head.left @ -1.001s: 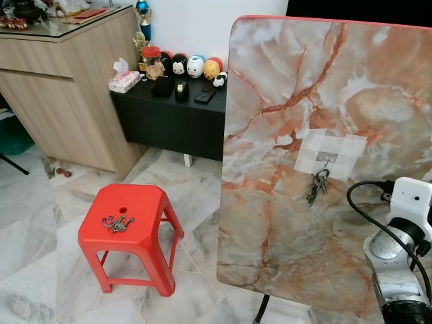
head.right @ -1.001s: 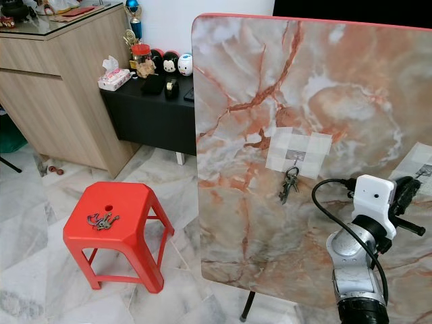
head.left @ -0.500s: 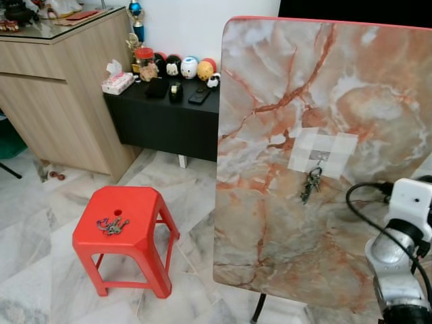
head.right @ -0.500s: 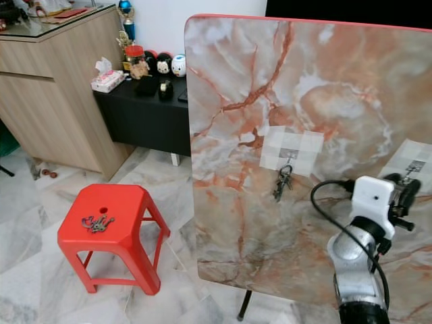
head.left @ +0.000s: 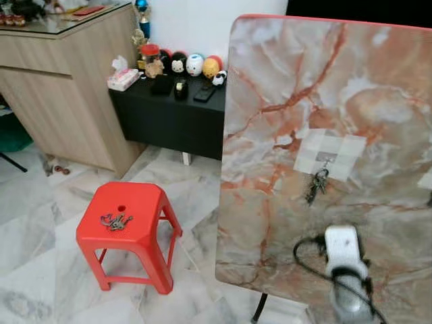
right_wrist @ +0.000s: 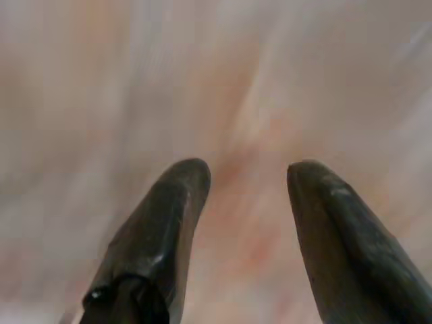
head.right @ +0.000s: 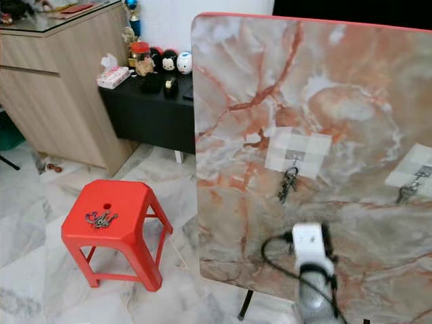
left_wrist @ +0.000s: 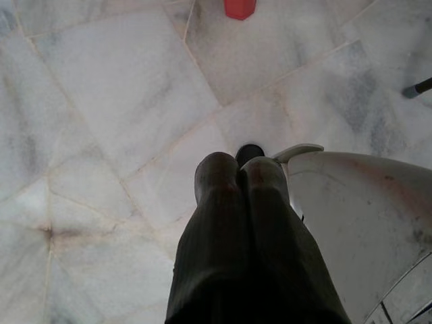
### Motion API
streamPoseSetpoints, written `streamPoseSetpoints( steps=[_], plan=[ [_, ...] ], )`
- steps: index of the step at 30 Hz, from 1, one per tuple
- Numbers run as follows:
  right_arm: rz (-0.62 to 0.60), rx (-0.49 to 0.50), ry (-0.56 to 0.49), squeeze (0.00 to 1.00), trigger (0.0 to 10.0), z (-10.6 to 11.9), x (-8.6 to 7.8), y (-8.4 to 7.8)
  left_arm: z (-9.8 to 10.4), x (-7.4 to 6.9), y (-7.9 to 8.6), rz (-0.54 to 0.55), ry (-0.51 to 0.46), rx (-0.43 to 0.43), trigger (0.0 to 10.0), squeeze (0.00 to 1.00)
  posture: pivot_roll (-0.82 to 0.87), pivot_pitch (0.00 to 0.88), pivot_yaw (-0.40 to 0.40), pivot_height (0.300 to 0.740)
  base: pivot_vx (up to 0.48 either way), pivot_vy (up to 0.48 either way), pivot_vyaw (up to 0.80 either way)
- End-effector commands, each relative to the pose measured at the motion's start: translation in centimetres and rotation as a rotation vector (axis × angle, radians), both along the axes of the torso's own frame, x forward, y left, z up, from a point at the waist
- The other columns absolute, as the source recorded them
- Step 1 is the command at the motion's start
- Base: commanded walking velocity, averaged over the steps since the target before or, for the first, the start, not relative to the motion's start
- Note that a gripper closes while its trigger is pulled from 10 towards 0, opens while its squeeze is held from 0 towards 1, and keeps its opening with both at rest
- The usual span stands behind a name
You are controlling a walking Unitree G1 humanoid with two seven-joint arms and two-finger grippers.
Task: Hang keys on a hook
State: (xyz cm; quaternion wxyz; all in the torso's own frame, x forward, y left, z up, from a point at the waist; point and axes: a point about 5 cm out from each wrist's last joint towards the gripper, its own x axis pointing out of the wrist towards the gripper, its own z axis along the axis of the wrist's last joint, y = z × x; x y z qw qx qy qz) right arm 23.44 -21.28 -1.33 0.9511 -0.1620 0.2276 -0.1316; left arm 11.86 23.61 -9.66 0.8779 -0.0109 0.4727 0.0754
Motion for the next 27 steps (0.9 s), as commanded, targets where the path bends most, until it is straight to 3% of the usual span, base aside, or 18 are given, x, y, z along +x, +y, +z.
streamPoseSetpoints(
  steps=[1,6,11,15,18,20,27],
  plan=[
    [-0.092,0.129,0.135,0.00,10.0,-2.3,-1.7,-0.7,-0.1,-0.2,0.0,-0.025,0.020,0.009,10.0,0.00,0.16,0.000,-0.026,0.740,0.000,0.000,0.00],
    [-0.306,0.247,0.319,0.00,10.0,-5.5,-5.1,-1.5,-0.1,-0.2,0.0,-0.019,0.017,0.007,10.0,0.00,0.17,0.000,-0.029,0.740,0.000,0.000,0.00],
    [-0.254,0.320,0.445,0.00,10.0,-7.1,-6.7,-0.2,-0.1,-0.3,0.0,-0.021,0.025,0.012,10.0,0.00,0.16,0.000,-0.025,0.740,0.000,0.000,0.00],
    [-0.033,0.406,0.586,0.00,10.0,-8.7,-8.9,2.7,-0.2,-0.4,0.0,-0.024,0.034,0.014,10.0,0.00,0.16,0.000,-0.023,0.740,0.000,0.000,0.00],
    [-0.016,0.378,0.619,0.00,10.0,-8.9,-9.5,2.6,-0.2,-0.4,0.0,-0.028,0.039,0.010,10.0,0.00,0.17,0.000,-0.035,0.740,0.000,0.000,0.00],
    [-0.041,0.418,0.591,0.00,10.0,-8.9,-9.4,2.5,-0.2,-0.6,0.0,-0.007,0.036,0.006,10.0,0.00,0.18,0.000,-0.039,0.740,0.000,0.000,0.00],
    [-0.030,0.404,0.568,0.00,10.0,-8.5,-8.9,1.1,-0.4,-0.8,-0.1,0.000,0.052,-0.005,10.0,0.00,0.16,0.000,-0.045,0.740,0.000,0.110,0.00]
  ],
)
